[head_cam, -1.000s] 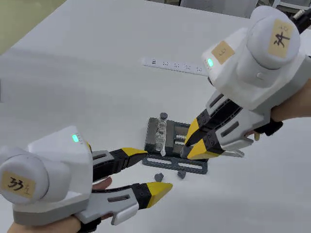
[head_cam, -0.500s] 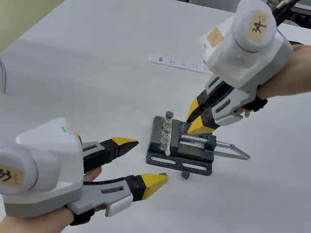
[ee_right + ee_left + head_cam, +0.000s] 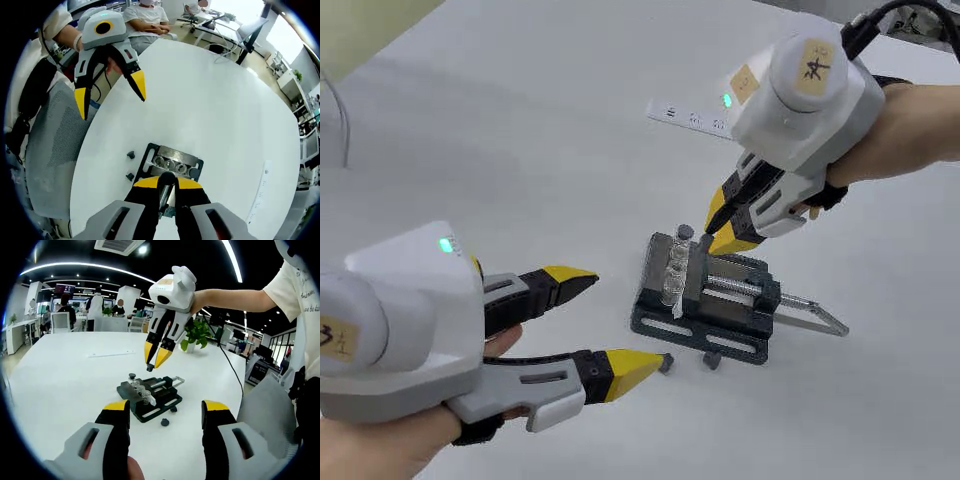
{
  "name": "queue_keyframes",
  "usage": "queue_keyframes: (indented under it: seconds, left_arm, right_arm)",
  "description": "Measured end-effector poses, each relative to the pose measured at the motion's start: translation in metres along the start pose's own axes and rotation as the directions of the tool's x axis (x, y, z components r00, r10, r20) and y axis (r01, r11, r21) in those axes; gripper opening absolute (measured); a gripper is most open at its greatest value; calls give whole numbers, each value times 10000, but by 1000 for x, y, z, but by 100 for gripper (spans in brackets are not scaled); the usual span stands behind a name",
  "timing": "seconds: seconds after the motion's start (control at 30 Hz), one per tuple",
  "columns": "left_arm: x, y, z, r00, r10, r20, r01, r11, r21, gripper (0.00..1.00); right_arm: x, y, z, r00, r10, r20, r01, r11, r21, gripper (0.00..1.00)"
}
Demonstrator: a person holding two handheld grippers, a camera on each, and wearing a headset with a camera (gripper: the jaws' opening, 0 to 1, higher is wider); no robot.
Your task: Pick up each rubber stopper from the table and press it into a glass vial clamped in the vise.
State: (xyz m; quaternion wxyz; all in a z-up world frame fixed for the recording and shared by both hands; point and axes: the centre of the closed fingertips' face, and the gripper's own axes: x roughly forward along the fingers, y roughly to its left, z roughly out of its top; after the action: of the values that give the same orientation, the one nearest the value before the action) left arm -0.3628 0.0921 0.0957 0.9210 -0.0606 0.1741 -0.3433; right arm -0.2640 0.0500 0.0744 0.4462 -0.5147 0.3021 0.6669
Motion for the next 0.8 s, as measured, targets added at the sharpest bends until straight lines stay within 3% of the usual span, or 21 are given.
queue_keyframes:
  seconds: [0.17, 0.27, 0.5, 0.67, 0.73, 0.8]
  left_arm:
    - [0, 6, -4, 9997, 172, -175, -172, 9999, -11, 65]
    - [-1, 10, -6, 9994, 270, -229, -271, 9996, -69, 68]
    - [0, 17, -13, 9967, 609, -545, -619, 9979, -164, 86]
    - [-1, 20, -14, 9961, 655, -598, -671, 9974, -253, 91]
    - [-1, 22, -15, 9958, 684, -609, -702, 9971, -277, 93]
    - [-2, 23, -16, 9956, 674, -651, -695, 9971, -298, 93]
  right_arm:
    - [5, -14, -3, 9999, 57, -139, -67, 9976, -687, 6]
    - [10, -22, -7, 9988, 129, -469, -188, 9917, -1271, 6]
    - [20, -23, -6, 9955, 414, -857, -592, 9744, -2170, 5]
    - [27, -24, -4, 9931, 544, -1043, -794, 9643, -2528, 5]
    - [29, -21, -1, 9928, 599, -1039, -870, 9561, -2799, 5]
    - [33, -20, 2, 9932, 668, -953, -969, 9283, -3590, 5]
